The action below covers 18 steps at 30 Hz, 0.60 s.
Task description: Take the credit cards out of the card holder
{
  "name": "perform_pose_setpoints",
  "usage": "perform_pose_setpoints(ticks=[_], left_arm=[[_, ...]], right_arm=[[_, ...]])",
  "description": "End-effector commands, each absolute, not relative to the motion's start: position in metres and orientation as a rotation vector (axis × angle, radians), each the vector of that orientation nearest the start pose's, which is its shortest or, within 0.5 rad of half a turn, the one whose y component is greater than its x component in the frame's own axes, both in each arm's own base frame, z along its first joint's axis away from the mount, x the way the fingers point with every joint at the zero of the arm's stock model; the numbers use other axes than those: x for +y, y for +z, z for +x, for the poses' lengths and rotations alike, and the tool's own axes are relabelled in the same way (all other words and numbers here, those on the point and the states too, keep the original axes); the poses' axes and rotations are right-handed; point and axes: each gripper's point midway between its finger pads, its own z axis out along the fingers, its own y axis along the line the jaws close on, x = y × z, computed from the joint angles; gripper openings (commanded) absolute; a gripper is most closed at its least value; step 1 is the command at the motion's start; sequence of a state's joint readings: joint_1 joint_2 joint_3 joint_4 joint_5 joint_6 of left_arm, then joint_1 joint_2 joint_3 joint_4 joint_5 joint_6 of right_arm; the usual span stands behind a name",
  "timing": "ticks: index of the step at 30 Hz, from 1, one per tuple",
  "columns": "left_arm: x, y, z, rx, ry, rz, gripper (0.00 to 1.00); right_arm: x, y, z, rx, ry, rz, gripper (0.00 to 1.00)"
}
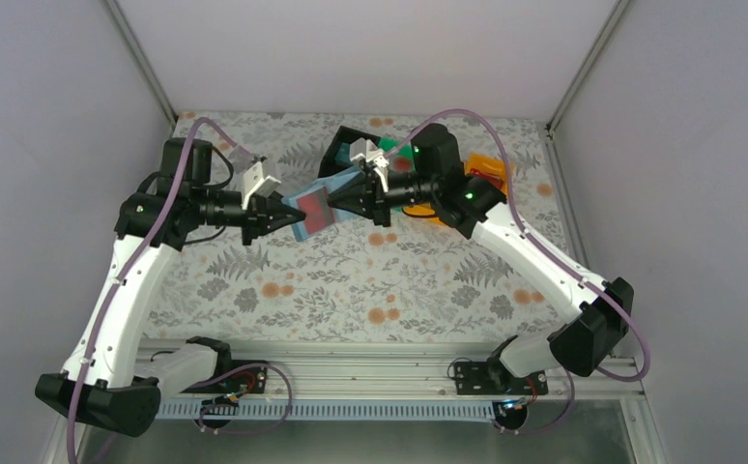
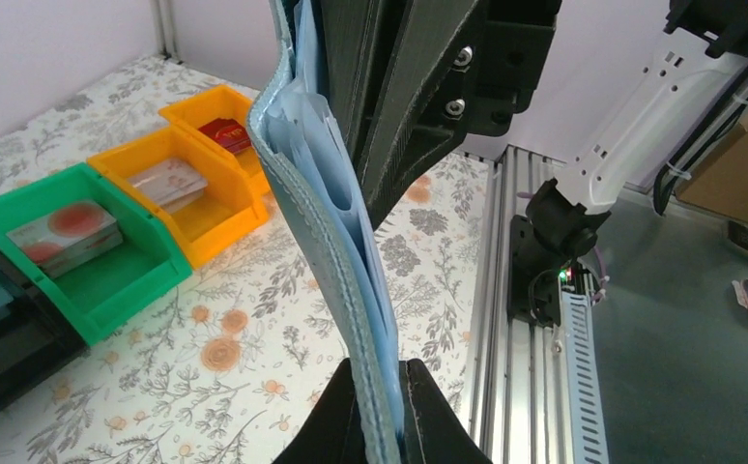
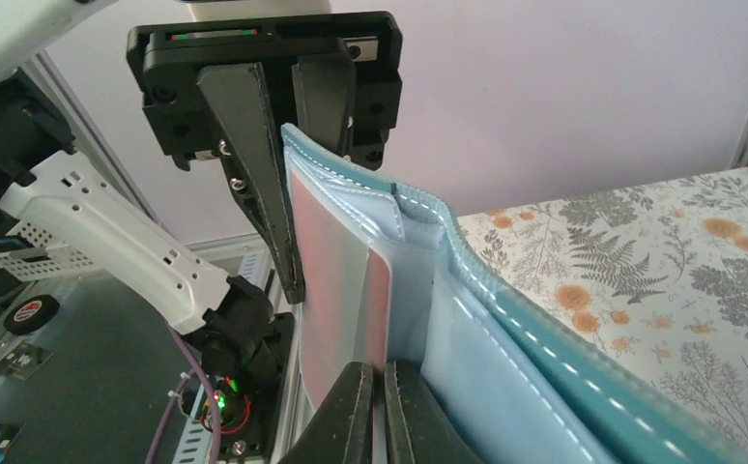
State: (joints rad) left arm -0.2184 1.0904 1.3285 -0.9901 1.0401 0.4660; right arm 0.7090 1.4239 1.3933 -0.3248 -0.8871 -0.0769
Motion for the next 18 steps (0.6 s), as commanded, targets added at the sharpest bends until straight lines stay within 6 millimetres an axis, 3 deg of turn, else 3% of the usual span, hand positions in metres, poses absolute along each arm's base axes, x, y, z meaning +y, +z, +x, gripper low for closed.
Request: perform_pose_setpoints(ticks=[1, 6, 9, 14, 18], left_arm=[[-0.205, 0.375, 0.196, 1.571, -1.058, 1.223, 0.02], [-0.204, 0.369, 0.202, 1.597, -1.021, 1.218, 0.02], [-0.204, 0.367, 0.204, 1.600, -1.024, 1.216, 0.02], [-0.204, 0.368, 0.209, 1.612, -1.018, 1.202, 0.02], [-0.202, 0.367, 0.213, 1.635, -0.975, 1.180, 0.02]], right_arm=[[0.370, 0.378, 0.168, 1.306, 1.401, -1.476, 0.07], [0.353, 0.383, 0.140, 1.161, 1.426, -1.575, 0.09], [0.350, 0.384, 0.134, 1.146, 1.434, -1.587, 0.10], [0.352, 0.380, 0.151, 1.271, 1.345, -1.510, 0.14], [0.339, 0.384, 0.174, 1.381, 1.191, -1.359, 0.23]])
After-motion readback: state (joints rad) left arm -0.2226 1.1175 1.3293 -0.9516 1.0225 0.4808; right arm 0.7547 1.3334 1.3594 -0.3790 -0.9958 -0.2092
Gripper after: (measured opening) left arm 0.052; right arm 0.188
